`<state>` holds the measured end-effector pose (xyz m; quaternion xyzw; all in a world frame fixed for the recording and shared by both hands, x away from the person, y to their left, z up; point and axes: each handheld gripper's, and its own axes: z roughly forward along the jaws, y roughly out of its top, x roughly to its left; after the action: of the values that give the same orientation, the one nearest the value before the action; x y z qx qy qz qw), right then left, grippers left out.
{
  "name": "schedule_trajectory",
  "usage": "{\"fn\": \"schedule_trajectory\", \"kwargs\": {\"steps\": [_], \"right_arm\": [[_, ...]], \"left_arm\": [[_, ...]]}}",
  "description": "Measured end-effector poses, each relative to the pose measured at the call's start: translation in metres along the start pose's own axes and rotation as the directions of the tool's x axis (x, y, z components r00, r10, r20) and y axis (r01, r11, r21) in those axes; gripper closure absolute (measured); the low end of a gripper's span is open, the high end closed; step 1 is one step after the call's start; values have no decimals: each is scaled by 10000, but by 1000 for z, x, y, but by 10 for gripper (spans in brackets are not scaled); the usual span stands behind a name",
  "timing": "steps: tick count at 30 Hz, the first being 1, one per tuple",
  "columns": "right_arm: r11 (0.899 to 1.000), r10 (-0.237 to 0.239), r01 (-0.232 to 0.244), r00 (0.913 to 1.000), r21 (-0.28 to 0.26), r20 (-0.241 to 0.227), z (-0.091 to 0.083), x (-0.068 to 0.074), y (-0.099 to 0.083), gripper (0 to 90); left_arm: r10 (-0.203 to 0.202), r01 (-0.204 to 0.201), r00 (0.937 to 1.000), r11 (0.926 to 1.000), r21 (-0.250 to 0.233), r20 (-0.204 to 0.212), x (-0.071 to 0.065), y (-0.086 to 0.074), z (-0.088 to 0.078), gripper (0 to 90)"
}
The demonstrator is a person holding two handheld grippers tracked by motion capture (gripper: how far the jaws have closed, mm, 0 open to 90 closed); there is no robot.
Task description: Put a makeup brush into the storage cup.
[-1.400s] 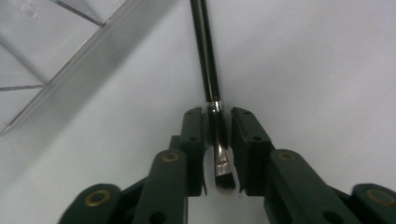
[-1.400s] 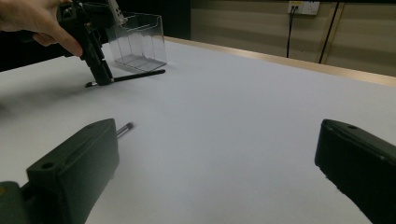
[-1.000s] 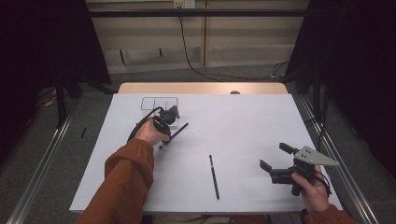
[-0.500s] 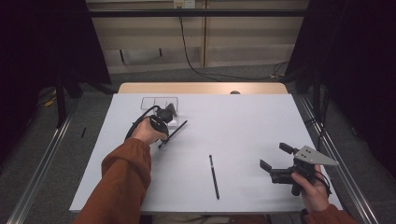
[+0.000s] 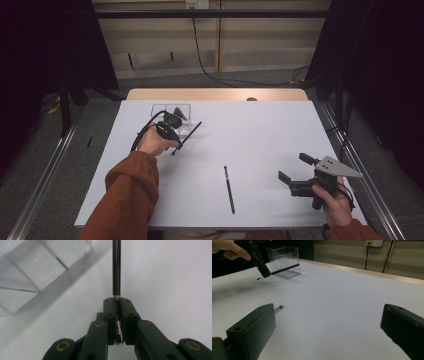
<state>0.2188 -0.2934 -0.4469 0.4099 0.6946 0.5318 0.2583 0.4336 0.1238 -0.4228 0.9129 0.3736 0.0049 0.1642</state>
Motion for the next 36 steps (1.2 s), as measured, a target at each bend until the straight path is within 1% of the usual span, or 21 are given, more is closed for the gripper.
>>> {"fn": "schedule_trajectory", "kwargs": {"steps": [2,7,9,10,12,13,16,17,19,20,21,23,25,26,27,29,30,32,33,35,36], "right_arm": [[10000,-6,6,10000,-8,-5,0,0,0,0],[10000,1,-1,10000,-4,13,0,0,0,0],[10000,12,-11,10000,-4,21,0,0,0,0],[10000,6,-6,10000,3,23,0,0,0,0],[10000,2,-3,10000,10,28,0,0,0,0],[10000,3,-3,10000,3,26,0,0,0,0],[10000,4,-4,10000,8,28,0,0,0,0],[10000,4,-4,10000,10,28,0,0,0,0],[10000,15,-15,10000,3,28,0,0,0,0],[10000,9,-9,10000,2,26,0,0,0,0],[10000,-1,1,10000,4,25,0,0,0,0],[10000,12,-12,10000,10,34,0,0,0,0],[10000,9,-9,10000,6,34,0,0,0,0],[10000,3,-3,10000,5,32,0,0,0,0],[10000,12,-12,10000,-2,31,0,0,0,0],[10000,16,-16,10000,-1,31,0,0,0,0],[10000,12,-12,10000,-8,32,0,0,0,0],[10000,11,-11,10000,-3,33,0,0,0,0],[10000,10,-10,10000,-3,31,0,0,0,0],[10000,7,-7,10000,3,32,0,0,0,0],[10000,11,-11,10000,-6,27,0,0,0,0]], "left_arm": [[37,-34,9999,9997,-249,128,0,-2,-4,841],[43,-23,9997,9961,-883,225,-1,-5,-10,841],[11,0,10000,9938,-1116,98,-1,-7,-12,841],[5,17,9998,9930,-1184,189,0,-9,-13,841],[-6,22,9999,9897,-1432,109,0,-11,-15,841],[-12,40,9998,9887,-1500,188,0,-12,-15,841],[-93,94,10000,9854,-1701,15,1,-15,-17,841],[-153,157,9999,9819,-1886,34,2,-17,-18,841],[-165,155,9999,9787,-2046,-33,4,-19,-19,841],[-236,235,9997,9741,-2249,23,4,-21,-20,841],[-143,152,9999,9711,-2381,54,5,-21,-21,841],[-46,70,9999,9616,-2744,94,4,-24,-24,841],[-50,77,9999,9539,-3000,97,3,-26,-26,841],[52,-3,9999,9475,-3198,144,3,-27,-28,841],[32,10,9999,9434,-3316,121,3,-27,-28,841],[21,2,10000,9313,-3643,60,2,-29,-31,841],[105,-62,9999,9287,-3707,95,2,-29,-32,841],[151,-121,9999,9117,-4107,39,1,-31,-34,841],[198,-173,9998,9089,-4166,16,1,-32,-35,841],[278,-239,9996,8923,-4508,20,2,-35,-38,841],[286,-234,9996,8859,-4632,42,3,-36,-38,841]]}}
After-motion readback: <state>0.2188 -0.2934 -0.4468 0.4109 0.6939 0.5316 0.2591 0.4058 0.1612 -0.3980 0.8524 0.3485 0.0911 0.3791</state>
